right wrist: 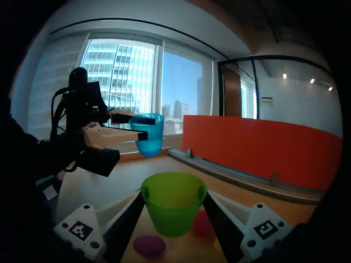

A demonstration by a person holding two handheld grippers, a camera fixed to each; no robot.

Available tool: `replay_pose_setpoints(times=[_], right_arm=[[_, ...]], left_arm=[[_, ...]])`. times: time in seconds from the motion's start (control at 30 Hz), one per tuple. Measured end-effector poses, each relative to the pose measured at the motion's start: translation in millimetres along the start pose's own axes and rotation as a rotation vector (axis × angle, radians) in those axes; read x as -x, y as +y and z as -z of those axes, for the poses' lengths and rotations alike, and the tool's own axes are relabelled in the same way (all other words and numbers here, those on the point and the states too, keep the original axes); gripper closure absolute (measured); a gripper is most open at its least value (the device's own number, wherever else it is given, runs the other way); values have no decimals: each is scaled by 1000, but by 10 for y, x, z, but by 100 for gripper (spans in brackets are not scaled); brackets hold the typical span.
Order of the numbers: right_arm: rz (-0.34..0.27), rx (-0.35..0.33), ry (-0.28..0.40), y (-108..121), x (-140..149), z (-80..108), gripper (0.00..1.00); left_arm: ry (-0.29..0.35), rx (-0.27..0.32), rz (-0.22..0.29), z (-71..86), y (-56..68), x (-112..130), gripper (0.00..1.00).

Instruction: Pour water

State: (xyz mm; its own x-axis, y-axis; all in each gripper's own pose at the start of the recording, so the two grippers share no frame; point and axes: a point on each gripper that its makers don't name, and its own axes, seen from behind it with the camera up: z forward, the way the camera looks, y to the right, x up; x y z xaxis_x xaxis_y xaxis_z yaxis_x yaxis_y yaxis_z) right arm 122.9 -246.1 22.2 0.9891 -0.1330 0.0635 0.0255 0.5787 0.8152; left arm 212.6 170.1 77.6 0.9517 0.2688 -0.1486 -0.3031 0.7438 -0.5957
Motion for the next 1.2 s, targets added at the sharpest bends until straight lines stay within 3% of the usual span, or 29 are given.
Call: replay_pose_setpoints(times=[0.37, 1.2], right_arm=[[-7, -50, 14, -203, -9, -143, 9], [11, -114, -9, -453, 86, -341, 9]], left_arm=[[3, -12, -87, -81, -14, -153, 13], [12, -35, -312, -88, -62, -420, 13]])
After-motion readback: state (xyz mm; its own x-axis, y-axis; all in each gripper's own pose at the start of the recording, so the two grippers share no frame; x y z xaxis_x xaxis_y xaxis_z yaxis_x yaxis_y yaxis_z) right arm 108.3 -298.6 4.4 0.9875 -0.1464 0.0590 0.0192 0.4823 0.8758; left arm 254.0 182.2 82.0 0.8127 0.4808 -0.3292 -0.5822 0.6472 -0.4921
